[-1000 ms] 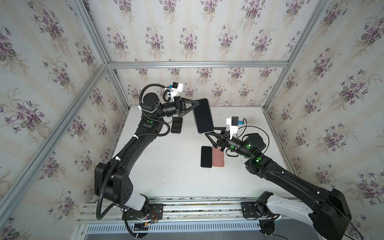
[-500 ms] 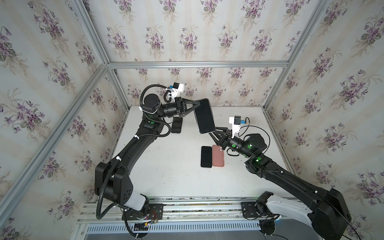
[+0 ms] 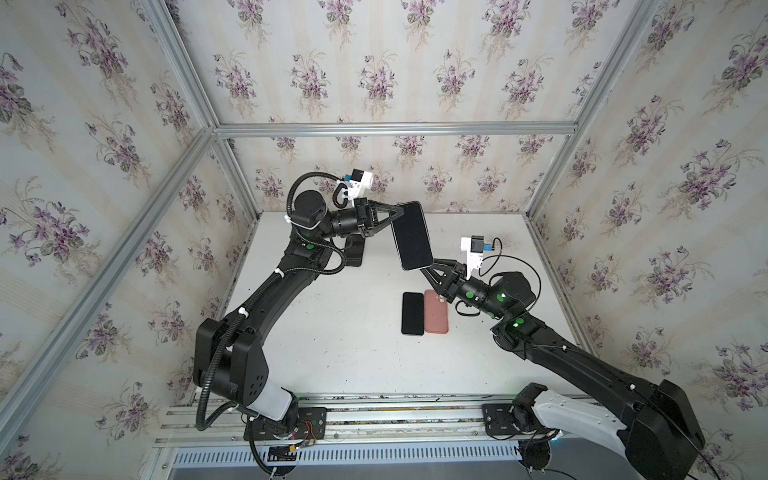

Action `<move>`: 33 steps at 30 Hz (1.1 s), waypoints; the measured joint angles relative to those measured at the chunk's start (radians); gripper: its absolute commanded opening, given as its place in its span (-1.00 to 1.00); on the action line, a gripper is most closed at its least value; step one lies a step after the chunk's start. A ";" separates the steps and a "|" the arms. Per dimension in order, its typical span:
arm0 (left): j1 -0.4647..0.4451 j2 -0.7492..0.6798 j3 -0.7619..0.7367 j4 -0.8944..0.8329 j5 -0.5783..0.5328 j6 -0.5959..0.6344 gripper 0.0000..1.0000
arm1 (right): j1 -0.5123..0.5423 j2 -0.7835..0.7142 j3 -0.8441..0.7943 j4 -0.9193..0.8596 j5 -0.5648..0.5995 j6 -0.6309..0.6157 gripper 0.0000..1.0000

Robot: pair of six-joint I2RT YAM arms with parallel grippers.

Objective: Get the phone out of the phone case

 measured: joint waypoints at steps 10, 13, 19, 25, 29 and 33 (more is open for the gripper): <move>-0.005 0.002 -0.014 0.001 0.018 0.004 -1.00 | -0.032 0.008 -0.016 0.066 0.010 0.073 -0.64; -0.005 0.010 -0.023 0.008 0.018 0.004 -1.00 | -0.033 0.007 -0.025 0.077 -0.002 0.086 -0.77; -0.008 0.027 -0.068 0.022 -0.001 0.004 -0.82 | -0.037 -0.026 -0.052 0.031 -0.001 0.104 -1.00; -0.037 0.071 -0.130 0.022 -0.038 0.031 -0.35 | -0.037 -0.095 -0.099 -0.095 0.023 0.118 -1.00; -0.069 0.124 -0.166 0.021 -0.064 0.056 -0.08 | -0.035 -0.155 -0.133 -0.222 0.032 0.117 -1.00; -0.099 0.181 -0.186 0.016 -0.093 0.084 0.25 | -0.035 -0.227 -0.172 -0.353 0.080 0.118 -1.00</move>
